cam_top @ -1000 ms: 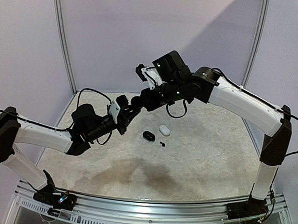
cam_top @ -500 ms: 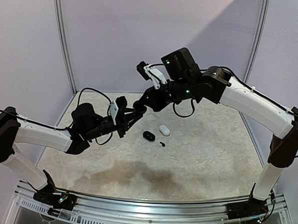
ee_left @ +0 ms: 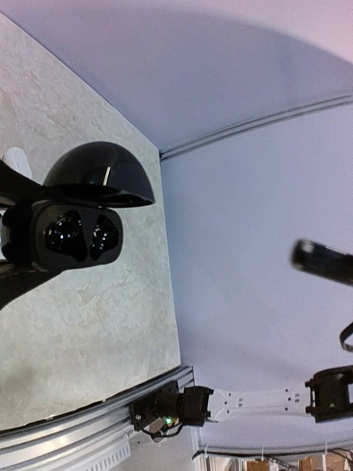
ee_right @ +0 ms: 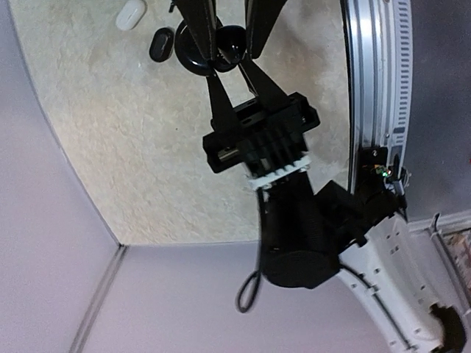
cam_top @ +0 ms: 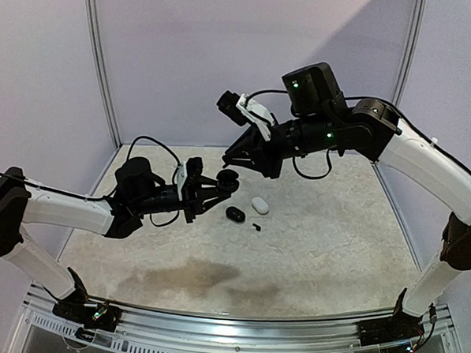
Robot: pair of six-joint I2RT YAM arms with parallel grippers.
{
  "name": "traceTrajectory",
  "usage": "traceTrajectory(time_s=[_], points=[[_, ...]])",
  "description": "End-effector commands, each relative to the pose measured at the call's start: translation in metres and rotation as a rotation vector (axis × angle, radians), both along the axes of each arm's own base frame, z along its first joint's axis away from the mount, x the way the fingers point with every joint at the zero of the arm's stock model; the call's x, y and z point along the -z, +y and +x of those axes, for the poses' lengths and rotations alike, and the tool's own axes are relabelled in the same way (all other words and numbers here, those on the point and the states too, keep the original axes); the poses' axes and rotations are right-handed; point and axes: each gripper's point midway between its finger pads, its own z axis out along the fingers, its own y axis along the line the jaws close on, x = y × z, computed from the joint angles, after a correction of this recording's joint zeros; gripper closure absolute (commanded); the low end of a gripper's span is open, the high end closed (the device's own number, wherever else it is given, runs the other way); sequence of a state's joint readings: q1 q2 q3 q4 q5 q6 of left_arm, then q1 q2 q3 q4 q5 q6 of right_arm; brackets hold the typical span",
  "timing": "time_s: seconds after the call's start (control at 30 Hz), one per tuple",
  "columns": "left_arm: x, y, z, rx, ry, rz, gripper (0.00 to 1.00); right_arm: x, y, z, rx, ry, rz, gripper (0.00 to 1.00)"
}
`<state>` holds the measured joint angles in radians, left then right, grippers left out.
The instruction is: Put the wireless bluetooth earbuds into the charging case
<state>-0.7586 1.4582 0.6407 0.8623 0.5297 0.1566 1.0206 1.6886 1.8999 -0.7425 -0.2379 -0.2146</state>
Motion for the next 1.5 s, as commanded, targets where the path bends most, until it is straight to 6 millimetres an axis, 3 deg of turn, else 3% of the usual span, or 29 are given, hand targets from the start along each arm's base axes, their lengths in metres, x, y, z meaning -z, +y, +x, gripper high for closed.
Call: traceTrajectory(time_s=[0.0,0.37,0.93,1.2,1.47], points=[[-0.008,-0.005,-0.020,0.153,-0.021,0.023,1.00,0.002,-0.006,-0.035,-0.264,-0.143,-0.052,1.00],[-0.006,-0.012,-0.031,0.249,-0.091,0.066,1.00,0.053,-0.007,-0.046,-0.393,-0.317,-0.312,1.00],[0.005,-0.013,-0.038,0.296,-0.172,0.117,1.00,0.050,-0.008,-0.032,-0.357,-0.396,-0.343,1.00],[0.004,-0.014,-0.038,0.298,-0.173,0.105,1.00,0.060,-0.005,-0.041,-0.410,-0.359,-0.339,1.00],[0.003,-0.015,-0.038,0.293,-0.185,0.103,1.00,0.072,-0.006,-0.038,-0.407,-0.353,-0.375,1.00]])
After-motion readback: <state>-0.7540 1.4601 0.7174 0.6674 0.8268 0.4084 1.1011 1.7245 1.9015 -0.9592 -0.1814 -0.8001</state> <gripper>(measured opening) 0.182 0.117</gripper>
